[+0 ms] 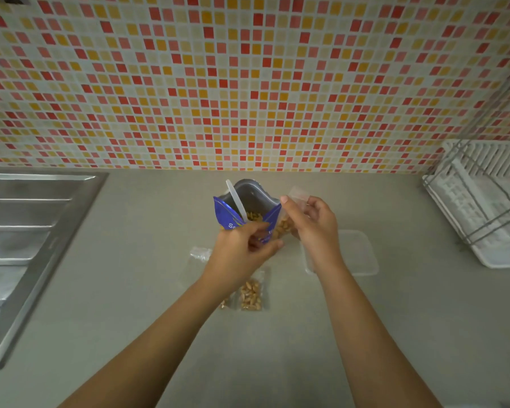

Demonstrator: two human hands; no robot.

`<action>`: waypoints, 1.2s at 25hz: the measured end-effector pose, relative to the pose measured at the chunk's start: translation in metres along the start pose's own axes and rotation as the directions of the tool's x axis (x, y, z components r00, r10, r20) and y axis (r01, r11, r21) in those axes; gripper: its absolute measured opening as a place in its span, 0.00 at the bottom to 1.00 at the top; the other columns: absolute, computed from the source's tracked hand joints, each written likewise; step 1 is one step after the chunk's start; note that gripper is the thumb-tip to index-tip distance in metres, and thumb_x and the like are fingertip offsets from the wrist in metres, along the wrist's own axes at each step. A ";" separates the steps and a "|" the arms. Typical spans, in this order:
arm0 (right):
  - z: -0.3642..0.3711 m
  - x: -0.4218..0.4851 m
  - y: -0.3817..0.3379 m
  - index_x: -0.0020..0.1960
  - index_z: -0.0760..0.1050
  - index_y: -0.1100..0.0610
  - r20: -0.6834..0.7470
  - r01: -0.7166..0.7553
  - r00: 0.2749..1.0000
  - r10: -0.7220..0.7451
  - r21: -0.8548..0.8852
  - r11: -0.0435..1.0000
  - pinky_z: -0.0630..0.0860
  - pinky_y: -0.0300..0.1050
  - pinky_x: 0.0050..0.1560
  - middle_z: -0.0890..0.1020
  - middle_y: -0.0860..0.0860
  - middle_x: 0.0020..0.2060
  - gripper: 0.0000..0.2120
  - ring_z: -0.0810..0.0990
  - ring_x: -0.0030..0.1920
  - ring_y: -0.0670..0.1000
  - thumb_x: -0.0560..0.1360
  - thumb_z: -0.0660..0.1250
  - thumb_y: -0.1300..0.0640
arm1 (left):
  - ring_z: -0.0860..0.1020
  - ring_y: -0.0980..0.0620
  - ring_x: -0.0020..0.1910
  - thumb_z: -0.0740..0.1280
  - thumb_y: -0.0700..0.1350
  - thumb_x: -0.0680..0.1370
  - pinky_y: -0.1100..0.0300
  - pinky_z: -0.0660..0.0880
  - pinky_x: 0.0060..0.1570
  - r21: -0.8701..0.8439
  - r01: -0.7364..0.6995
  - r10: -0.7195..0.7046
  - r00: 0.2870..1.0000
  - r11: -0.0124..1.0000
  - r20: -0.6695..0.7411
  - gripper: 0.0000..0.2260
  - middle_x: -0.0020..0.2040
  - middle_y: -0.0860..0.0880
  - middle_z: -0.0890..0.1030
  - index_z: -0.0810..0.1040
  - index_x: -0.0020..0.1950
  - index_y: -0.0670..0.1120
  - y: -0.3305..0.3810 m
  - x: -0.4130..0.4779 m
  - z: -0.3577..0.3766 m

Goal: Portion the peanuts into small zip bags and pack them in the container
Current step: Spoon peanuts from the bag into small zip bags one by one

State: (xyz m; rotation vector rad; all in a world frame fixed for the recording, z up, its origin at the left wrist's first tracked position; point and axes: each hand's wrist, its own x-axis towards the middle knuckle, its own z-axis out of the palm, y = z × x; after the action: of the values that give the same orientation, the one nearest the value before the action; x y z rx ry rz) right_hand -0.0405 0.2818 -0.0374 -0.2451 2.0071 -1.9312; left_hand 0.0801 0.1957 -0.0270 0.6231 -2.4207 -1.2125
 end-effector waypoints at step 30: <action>-0.026 -0.016 0.161 0.47 0.81 0.60 -0.120 -0.132 0.990 0.079 -0.533 0.836 0.67 0.36 0.40 0.85 0.57 0.42 0.06 0.82 0.43 0.54 0.71 0.69 0.61 | 0.77 0.38 0.39 0.64 0.50 0.76 0.54 0.72 0.40 0.304 0.352 -0.365 0.931 0.885 -0.017 0.16 0.35 0.38 0.81 0.78 0.37 0.38 -0.078 -0.049 0.091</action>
State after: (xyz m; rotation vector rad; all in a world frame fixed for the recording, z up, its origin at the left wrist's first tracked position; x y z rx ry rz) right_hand -0.0171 0.3207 -0.1944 -0.1740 2.5378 -1.2874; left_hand 0.0927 0.2399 -0.1479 1.1954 -2.6281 -0.9884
